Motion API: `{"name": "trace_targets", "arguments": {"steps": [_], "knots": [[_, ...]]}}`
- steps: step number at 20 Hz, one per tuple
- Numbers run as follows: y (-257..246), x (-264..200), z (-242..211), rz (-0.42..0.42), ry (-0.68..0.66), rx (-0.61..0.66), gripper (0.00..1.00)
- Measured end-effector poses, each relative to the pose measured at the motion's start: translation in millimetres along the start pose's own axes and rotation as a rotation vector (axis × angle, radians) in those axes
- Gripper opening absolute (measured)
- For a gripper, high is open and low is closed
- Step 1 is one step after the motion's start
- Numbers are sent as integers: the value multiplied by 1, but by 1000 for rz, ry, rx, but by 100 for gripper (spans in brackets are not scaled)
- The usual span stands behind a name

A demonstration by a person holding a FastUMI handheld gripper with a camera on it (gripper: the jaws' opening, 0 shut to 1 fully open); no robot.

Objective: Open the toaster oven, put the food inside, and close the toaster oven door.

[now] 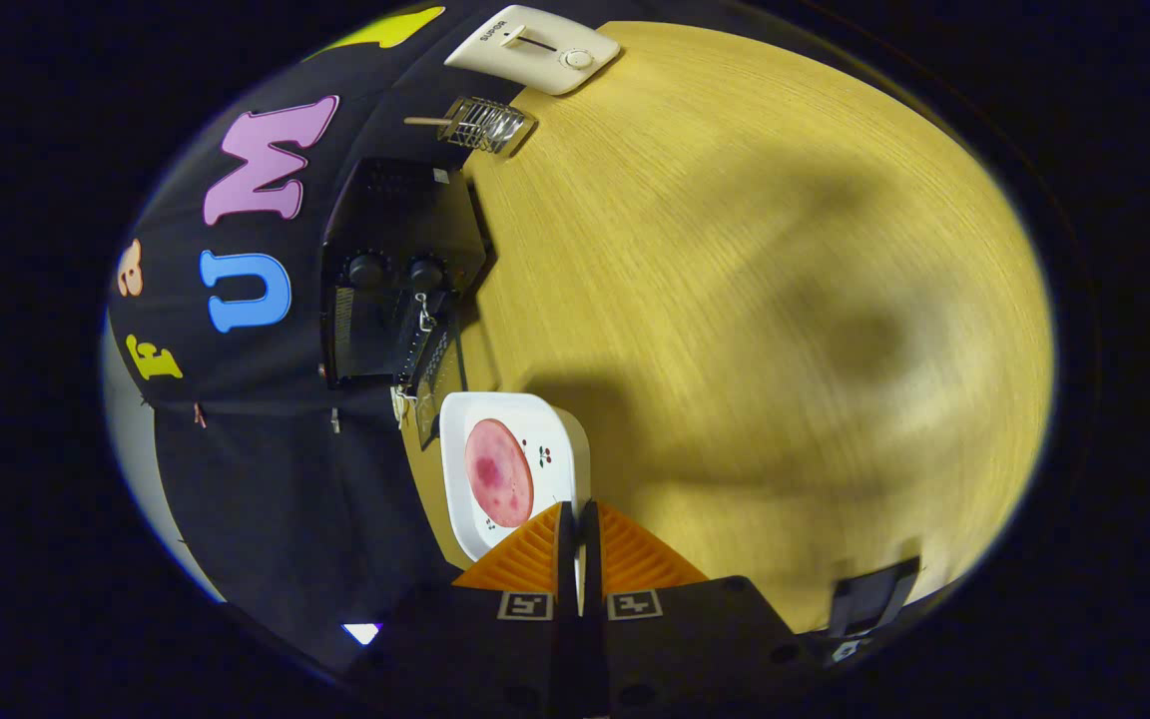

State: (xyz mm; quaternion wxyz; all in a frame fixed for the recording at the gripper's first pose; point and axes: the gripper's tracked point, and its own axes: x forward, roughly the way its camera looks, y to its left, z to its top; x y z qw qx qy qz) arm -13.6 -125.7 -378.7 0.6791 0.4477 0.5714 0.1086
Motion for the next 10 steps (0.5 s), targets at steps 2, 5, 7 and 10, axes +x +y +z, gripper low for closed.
{"name": "trace_targets", "arguments": {"steps": [2,5,7,10], "knots": [[26,9,-15,4,-45,40,5],[69,30,-36,15,-117,134,5],[96,49,-42,12,-168,176,5],[129,79,-44,1,-258,280,5]]}}
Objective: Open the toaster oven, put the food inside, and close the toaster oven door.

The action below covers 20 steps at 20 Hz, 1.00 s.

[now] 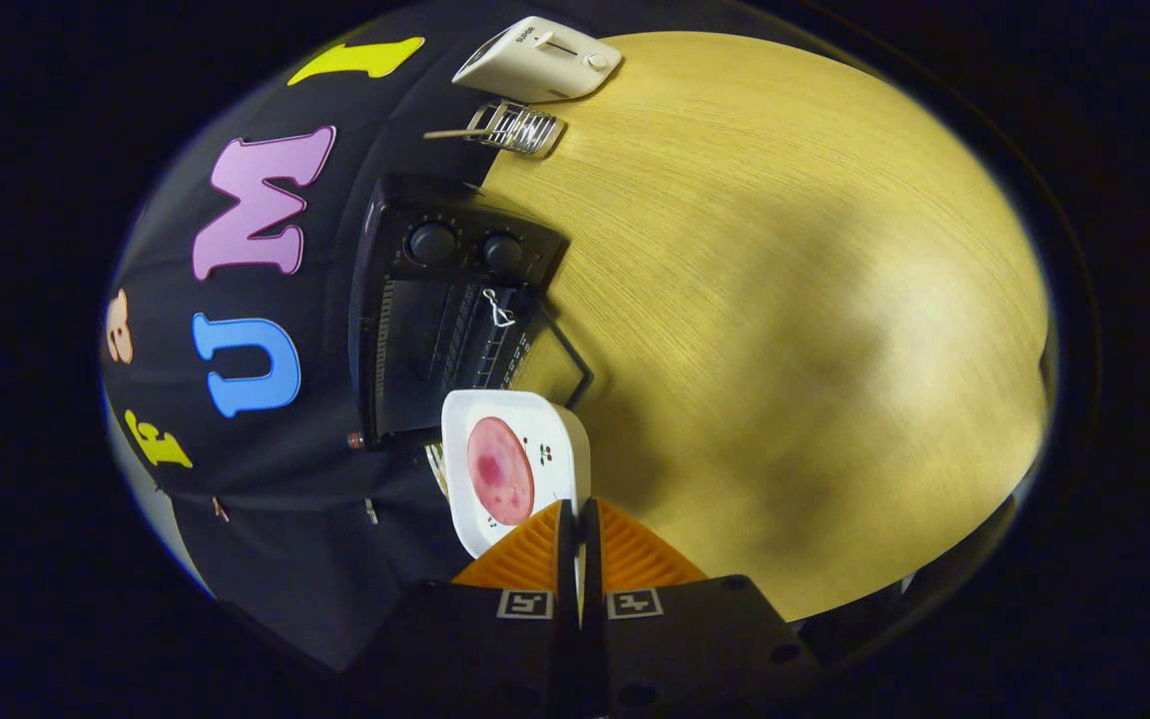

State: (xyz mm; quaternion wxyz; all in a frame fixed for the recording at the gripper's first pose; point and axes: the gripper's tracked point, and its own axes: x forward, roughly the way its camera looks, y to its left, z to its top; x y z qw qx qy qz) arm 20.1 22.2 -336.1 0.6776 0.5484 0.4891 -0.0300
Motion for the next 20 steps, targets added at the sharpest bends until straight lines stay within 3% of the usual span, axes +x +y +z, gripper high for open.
{"name": "trace_targets", "arguments": {"steps": [4,12,20], "knots": [[38,45,-8,14,-127,119,5],[97,123,16,33,-354,293,5],[118,175,48,56,-470,461,5]]}}
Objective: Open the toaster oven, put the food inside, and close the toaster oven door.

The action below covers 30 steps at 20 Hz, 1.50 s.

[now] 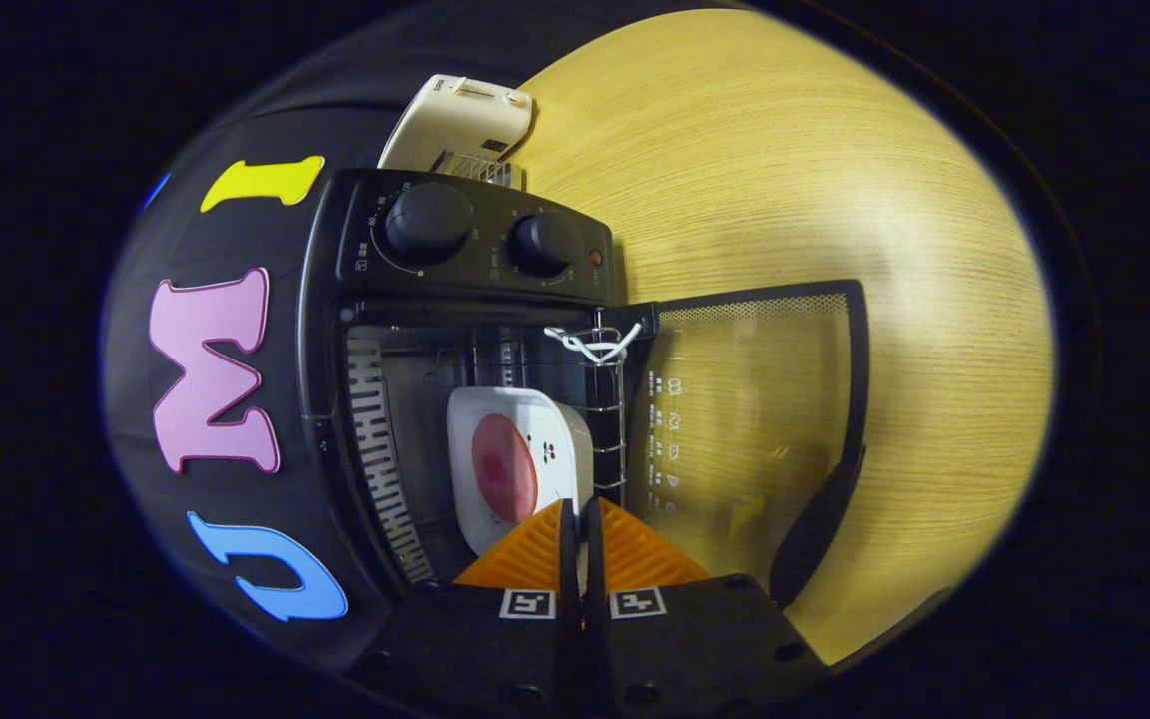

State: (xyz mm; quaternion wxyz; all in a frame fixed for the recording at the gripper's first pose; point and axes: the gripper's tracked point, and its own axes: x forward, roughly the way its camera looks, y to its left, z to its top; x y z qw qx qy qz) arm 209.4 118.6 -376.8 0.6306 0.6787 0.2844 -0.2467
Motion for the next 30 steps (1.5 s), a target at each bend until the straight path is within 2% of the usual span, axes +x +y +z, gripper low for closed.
{"name": "trace_targets", "arguments": {"steps": [5,8,10,13,16,17,20,22,26,28,30], "knots": [[10,14,-1,20,-18,10,5],[11,15,-6,44,14,39,6],[11,14,-10,65,46,93,13],[9,1,-7,67,61,16,33],[-9,-20,-23,2,175,-62,82],[-13,-39,-35,7,219,-129,98],[-21,-96,-58,114,280,-473,98],[-45,-123,-62,114,287,-738,98],[-112,-133,-19,-65,166,-1328,99],[-132,-123,-4,-126,135,-1487,99],[-146,-110,1,-169,129,-1555,99]]}}
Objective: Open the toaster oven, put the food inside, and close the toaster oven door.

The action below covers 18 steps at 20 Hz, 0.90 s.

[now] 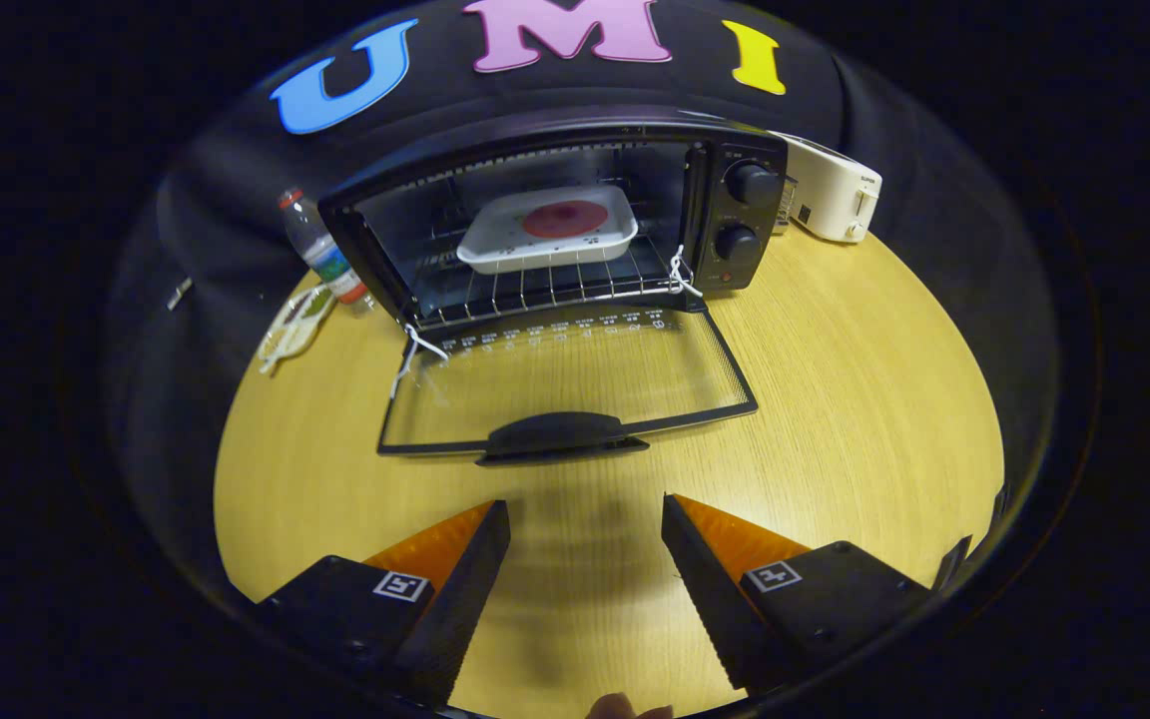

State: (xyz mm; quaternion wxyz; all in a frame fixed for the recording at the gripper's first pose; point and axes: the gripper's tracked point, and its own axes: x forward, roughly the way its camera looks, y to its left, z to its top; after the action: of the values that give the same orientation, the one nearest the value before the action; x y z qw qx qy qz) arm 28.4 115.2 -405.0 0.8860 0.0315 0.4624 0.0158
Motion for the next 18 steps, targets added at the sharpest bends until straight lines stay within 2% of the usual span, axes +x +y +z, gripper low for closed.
{"name": "trace_targets", "arguments": {"steps": [9,11,13,18], "knots": [[13,57,9,-43,31,-66,100],[20,59,11,-35,51,-27,99],[19,59,11,-35,57,-47,99],[19,34,23,-29,3,-51,99]]}}
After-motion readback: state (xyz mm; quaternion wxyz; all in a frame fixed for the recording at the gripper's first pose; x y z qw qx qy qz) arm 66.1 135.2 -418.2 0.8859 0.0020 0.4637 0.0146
